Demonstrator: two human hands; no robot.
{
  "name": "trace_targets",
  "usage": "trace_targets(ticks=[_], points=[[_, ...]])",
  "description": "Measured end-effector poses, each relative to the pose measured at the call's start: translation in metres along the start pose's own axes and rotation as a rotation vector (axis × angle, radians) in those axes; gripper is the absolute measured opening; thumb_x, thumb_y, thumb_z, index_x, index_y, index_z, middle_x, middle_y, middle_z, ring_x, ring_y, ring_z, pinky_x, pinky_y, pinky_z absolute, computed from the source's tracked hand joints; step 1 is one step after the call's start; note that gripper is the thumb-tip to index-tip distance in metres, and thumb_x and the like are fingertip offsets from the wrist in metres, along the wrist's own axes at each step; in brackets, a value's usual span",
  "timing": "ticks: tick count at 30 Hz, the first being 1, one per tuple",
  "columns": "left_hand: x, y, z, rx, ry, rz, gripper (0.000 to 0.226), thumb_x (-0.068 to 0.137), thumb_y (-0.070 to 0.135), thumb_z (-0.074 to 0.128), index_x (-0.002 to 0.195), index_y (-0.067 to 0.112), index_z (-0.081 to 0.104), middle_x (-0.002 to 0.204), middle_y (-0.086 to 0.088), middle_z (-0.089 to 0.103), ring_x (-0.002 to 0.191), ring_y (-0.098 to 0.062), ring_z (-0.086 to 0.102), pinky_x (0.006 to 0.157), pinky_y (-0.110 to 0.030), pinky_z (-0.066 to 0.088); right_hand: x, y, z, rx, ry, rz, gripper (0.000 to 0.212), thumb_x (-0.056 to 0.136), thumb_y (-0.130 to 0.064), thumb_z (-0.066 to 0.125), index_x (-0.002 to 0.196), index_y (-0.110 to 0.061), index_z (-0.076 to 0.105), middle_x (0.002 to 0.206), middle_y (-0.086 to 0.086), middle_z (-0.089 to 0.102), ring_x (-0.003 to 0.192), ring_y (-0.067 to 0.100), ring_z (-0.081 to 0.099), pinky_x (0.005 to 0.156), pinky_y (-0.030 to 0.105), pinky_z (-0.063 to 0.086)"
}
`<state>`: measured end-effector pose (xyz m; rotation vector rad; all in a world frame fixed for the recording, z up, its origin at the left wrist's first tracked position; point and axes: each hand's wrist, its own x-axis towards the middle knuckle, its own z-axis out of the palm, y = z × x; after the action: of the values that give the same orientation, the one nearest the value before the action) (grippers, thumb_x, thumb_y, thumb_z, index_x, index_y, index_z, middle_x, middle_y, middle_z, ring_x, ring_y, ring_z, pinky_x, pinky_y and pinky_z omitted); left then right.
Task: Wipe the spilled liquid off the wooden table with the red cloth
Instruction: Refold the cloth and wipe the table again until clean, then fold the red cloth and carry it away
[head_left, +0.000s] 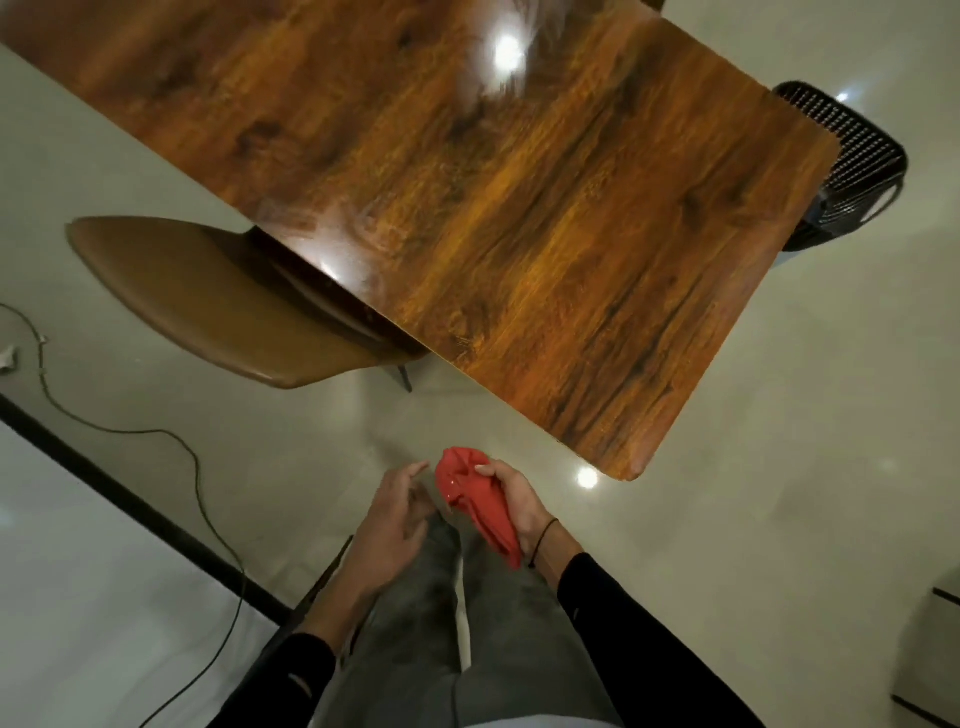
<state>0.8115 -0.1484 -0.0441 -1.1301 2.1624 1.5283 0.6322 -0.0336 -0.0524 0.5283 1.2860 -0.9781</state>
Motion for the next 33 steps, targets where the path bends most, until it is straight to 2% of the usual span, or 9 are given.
trace_targets(ticks=[4,8,12,16,20,23,27,30,33], points=[[-0.032,-0.023,-0.026,0.005,0.049,0.125,0.091,0.094,0.016,0.078,0.159,0.051,0.025,0.148,0.028,0.037,0.136,0.020,0.041,0.107,0.000,0.035,-0.001,-0.002,0.029,0.001,-0.241,0.152,0.059,0.115,-0.033,0.049,0.165,-0.003,0.045,0.125,0.021,0.068,0.085,0.029,0.072,0.044,0.027,0.056],[-0.069,-0.037,-0.041,-0.269,0.118,0.053,0.099,0.084,0.032,0.089,0.164,0.035,0.029,0.157,0.023,0.044,0.137,0.006,0.057,0.108,-0.017,0.052,-0.017,0.008,0.070,-0.013,-0.470,0.295,0.055,0.110,-0.040,0.046,0.156,-0.009,0.048,0.125,0.016,0.060,0.094,0.024,0.055,0.043,0.021,0.053],[-0.108,-0.044,-0.055,-0.899,0.224,-0.245,0.087,0.075,0.015,0.084,0.153,0.022,0.045,0.149,-0.019,0.062,0.121,-0.017,0.071,0.092,-0.036,0.063,-0.026,0.026,0.111,-0.111,-0.670,0.251,0.040,0.117,-0.030,0.056,0.144,-0.002,0.062,0.124,0.016,0.066,0.102,0.028,0.070,0.091,0.040,0.060],[-0.155,-0.057,-0.065,-1.401,0.295,-0.366,0.102,0.050,0.024,0.079,0.150,0.011,0.059,0.142,-0.024,0.069,0.122,-0.042,0.064,0.101,-0.054,0.053,-0.023,0.038,0.135,-0.432,-0.424,0.335,0.063,0.118,-0.034,0.051,0.166,0.006,0.043,0.168,0.031,0.047,0.150,0.046,0.050,0.137,0.063,0.026],[-0.191,-0.065,-0.043,-1.403,0.560,-0.380,0.063,0.092,0.042,0.085,0.148,0.021,0.065,0.140,-0.009,0.076,0.132,-0.033,0.071,0.108,-0.060,0.059,-0.033,0.039,0.181,-0.687,-0.646,0.514,0.078,0.117,-0.059,0.030,0.171,-0.006,0.046,0.174,0.029,0.044,0.156,0.042,0.048,0.131,0.071,0.025],[-0.204,-0.067,-0.005,-1.344,0.811,-0.434,0.044,0.102,0.039,0.070,0.143,0.023,0.068,0.131,-0.003,0.081,0.126,-0.025,0.076,0.094,-0.039,0.066,-0.042,0.051,0.202,-0.766,-0.819,0.711,0.094,0.105,-0.083,0.021,0.164,-0.021,0.061,0.170,0.015,0.056,0.159,0.044,0.050,0.128,0.077,0.029],[-0.213,-0.055,0.054,-1.380,1.091,-0.505,0.039,0.105,0.030,0.065,0.141,0.015,0.068,0.127,-0.008,0.082,0.120,-0.028,0.078,0.095,-0.034,0.064,-0.028,0.072,0.192,-0.956,-0.711,0.825,0.116,0.088,-0.099,0.020,0.166,-0.021,0.056,0.165,0.018,0.060,0.157,0.050,0.051,0.119,0.078,0.036],[-0.226,-0.046,0.089,-1.456,1.273,-0.635,0.033,0.110,0.034,0.061,0.139,0.020,0.069,0.122,-0.003,0.083,0.114,-0.025,0.080,0.088,-0.037,0.066,-0.016,0.078,0.177,-1.205,-0.632,0.662,0.107,0.084,-0.097,0.024,0.151,-0.029,0.072,0.147,0.011,0.076,0.135,0.032,0.075,0.098,0.064,0.064],[-0.242,-0.042,0.120,-1.464,1.329,-0.712,0.029,0.114,0.039,0.053,0.135,0.027,0.070,0.121,-0.001,0.083,0.113,-0.018,0.080,0.085,-0.029,0.064,-0.006,0.087,0.160,-1.393,-0.634,0.543,0.065,0.103,-0.072,0.053,0.150,-0.031,0.069,0.145,0.006,0.078,0.138,0.035,0.072,0.102,0.072,0.062]])
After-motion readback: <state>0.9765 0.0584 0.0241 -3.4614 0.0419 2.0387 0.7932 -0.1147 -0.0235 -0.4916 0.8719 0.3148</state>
